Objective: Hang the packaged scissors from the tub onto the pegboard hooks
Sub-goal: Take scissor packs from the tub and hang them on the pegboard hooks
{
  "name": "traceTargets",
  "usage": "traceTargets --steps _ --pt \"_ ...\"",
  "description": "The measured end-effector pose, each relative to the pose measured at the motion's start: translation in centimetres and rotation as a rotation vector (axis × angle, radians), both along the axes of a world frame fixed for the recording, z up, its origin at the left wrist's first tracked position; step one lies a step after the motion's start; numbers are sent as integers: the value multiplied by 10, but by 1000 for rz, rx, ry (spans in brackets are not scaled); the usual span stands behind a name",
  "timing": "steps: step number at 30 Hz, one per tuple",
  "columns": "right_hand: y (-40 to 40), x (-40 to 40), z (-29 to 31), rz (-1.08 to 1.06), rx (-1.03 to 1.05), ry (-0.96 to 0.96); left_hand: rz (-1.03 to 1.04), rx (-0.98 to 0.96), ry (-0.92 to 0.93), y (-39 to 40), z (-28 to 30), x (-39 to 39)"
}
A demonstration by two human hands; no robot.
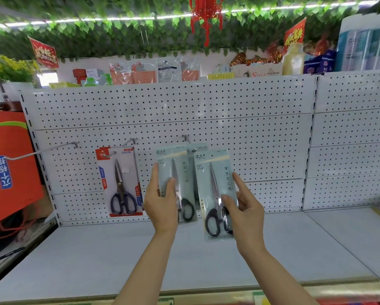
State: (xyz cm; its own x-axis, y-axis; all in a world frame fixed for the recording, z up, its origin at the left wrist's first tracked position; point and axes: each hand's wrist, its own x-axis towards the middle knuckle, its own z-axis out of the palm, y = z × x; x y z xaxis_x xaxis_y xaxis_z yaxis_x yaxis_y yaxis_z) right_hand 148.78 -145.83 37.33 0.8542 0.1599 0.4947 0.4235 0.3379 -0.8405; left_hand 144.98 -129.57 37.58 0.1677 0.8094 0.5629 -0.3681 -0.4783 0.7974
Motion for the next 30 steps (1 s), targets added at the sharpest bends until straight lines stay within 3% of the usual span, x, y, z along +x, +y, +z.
traceTargets --steps 13,30 --pt "54 23 7 35 -14 31 35 15 -43 39 -2 -28" --pt "86 46 -15 -76 -100 119 -80 31 -96 15 3 -34"
